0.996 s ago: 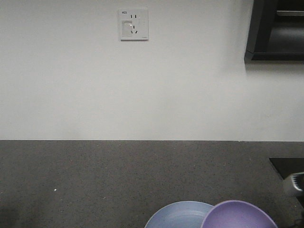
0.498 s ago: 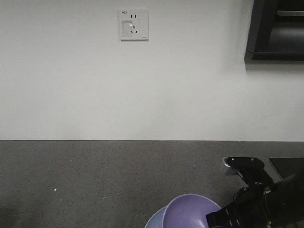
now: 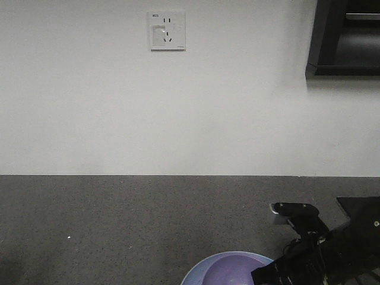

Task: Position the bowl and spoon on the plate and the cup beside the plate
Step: 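Lower the lavender bowl onto the blue plate and release with right gripper, then move the left gripper over the bowl and drop the spoon inside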

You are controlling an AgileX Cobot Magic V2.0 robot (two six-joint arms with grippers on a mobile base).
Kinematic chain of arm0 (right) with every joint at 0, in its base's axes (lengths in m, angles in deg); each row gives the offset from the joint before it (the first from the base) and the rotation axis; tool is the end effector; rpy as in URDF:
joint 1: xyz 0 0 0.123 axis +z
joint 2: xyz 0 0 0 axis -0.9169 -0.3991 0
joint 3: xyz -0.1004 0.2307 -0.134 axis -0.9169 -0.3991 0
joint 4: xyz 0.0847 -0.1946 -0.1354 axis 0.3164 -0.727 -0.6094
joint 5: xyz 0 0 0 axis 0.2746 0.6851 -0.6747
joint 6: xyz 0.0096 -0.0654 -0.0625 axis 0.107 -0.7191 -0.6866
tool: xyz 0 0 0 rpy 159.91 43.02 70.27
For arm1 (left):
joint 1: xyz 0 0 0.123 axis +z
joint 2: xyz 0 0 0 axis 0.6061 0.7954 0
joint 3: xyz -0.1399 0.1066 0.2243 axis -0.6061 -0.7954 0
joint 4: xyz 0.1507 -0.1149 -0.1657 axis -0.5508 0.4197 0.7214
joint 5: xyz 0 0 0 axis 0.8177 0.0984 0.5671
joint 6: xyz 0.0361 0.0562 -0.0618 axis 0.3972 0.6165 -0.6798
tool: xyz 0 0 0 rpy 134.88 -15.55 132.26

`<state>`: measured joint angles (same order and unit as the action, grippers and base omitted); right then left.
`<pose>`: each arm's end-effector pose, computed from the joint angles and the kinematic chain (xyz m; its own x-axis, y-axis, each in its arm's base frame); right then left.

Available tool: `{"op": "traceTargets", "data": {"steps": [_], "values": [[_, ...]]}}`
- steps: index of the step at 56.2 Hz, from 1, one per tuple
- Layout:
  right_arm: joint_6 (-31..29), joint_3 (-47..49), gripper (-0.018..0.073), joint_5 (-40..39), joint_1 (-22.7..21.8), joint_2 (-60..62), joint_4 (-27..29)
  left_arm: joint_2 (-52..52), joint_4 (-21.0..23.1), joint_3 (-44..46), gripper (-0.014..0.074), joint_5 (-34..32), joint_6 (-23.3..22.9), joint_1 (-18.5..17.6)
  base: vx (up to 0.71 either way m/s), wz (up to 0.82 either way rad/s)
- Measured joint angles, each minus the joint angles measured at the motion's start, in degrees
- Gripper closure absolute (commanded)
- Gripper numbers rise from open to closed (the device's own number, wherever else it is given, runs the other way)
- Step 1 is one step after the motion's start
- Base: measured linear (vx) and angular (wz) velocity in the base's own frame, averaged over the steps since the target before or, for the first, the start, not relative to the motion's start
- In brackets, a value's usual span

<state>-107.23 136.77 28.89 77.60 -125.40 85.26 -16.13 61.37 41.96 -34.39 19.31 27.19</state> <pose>0.2972 0.0864 0.2364 -0.8965 -0.1442 -0.4190 -0.2812 0.9159 0.2864 0.0942 -0.0218 0.3366 -0.2998 -0.0210 -0.9538 0.2046 0.9751 -0.0857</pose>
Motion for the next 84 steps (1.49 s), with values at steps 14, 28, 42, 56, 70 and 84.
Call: {"op": "traceTargets", "data": {"steps": [14,28,42,56,70,84], "values": [[-2.8,0.0,0.0054,0.0,0.0,0.4,0.1,0.0,0.0,0.0,0.0599,0.1,0.0,0.0,0.0,0.0],[-4.2,0.0,0.0134,-0.8,0.0,6.8,-0.7,0.0,0.0,0.0,0.0599,0.5,0.0,0.0,0.0,0.0],[-2.0,0.0,0.0575,1.7,0.0,20.1,-5.4,0.0,0.0,0.0,0.0599,2.3,0.0,0.0,0.0,0.0],[1.0,-9.9,0.0571,1.8,0.0,37.3,-10.7,0.0,0.0,0.0,0.0598,5.2,0.2,0.0,0.0,0.0],[1.1,-26.1,0.0569,-2.9,0.0,52.1,-14.6,9.0,9.8,4.6,0.0596,11.4,16.7,0.0,0.0,0.0],[1.1,-32.6,0.0569,-4.0,0.0,57.8,-17.0,31.6,29.4,21.4,0.0596,22.4,36.8,-1.6,0.0,0.0]]}}
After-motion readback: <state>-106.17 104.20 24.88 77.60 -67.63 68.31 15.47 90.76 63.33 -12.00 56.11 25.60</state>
